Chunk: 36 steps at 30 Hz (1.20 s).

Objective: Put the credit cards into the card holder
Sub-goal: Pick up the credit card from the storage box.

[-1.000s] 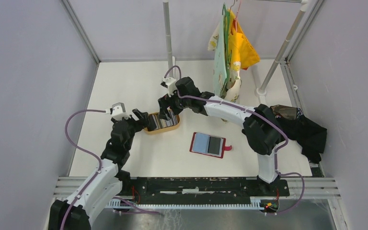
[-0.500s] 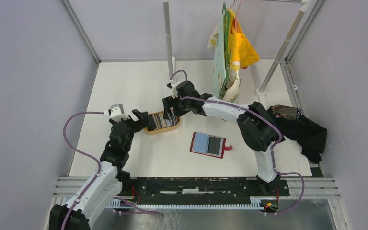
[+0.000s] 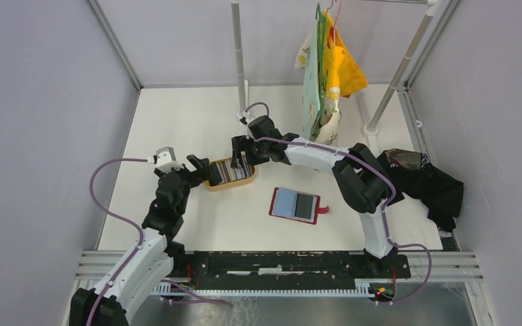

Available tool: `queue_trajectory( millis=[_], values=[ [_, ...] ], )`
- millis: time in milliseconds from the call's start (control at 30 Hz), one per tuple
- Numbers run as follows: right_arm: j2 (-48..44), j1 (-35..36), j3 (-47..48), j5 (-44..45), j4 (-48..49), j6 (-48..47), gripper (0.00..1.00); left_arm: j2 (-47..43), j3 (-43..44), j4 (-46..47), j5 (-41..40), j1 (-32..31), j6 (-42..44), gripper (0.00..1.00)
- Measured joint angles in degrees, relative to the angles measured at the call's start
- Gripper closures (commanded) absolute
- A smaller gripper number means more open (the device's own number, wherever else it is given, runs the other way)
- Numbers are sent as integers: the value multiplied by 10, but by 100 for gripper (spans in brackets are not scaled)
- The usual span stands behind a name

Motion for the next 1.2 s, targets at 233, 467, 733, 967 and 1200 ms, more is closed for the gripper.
queue_trajectory(
  millis=[233, 467, 733, 967, 1200],
  values=[
    [16, 8, 34, 36, -31, 37, 12, 0, 0, 0, 0, 0, 0, 0],
    [28, 26, 64, 84, -63, 55, 2, -1, 0, -1, -3, 0, 0, 0],
    [38, 34, 71, 98, -70, 58, 2, -5, 0, -2, -11, 0, 0, 0],
    [44, 35, 72, 94, -61, 63, 2, -8, 0, -3, -14, 0, 0, 0],
    [45, 30, 63, 62, -43, 81, 4, -8, 0, -3, -14, 0, 0, 0]
  ],
)
